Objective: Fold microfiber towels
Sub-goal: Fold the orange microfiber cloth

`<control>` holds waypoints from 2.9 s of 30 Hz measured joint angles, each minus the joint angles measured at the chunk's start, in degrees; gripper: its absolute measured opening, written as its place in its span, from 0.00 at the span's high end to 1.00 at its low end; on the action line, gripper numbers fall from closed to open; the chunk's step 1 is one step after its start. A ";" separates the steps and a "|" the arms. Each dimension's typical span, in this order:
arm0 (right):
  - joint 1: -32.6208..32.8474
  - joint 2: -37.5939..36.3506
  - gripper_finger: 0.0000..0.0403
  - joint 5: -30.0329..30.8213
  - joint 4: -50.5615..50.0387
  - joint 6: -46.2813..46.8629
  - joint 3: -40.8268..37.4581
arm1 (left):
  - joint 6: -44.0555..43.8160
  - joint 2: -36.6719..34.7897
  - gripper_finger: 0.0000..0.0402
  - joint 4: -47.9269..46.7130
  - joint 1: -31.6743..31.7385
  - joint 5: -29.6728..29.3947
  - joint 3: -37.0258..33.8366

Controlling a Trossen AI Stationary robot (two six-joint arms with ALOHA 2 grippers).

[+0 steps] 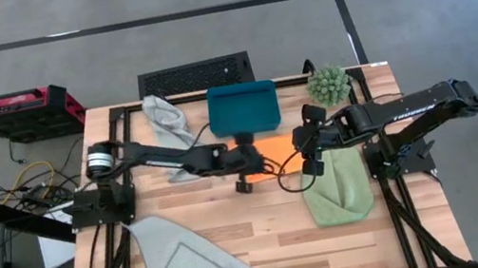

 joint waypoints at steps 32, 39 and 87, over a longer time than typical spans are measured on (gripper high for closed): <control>0.04 0.02 0.57 -0.02 -5.67 2.59 -0.02 | 9.36 16.79 1.00 2.91 2.16 0.89 19.69; 0.04 0.02 0.57 -0.02 -5.65 2.57 -0.02 | 8.73 16.79 0.86 2.65 2.10 0.77 19.69; 7.32 7.96 0.59 -4.37 15.28 -18.41 -9.57 | -13.56 5.06 0.64 -38.37 -3.30 6.00 20.98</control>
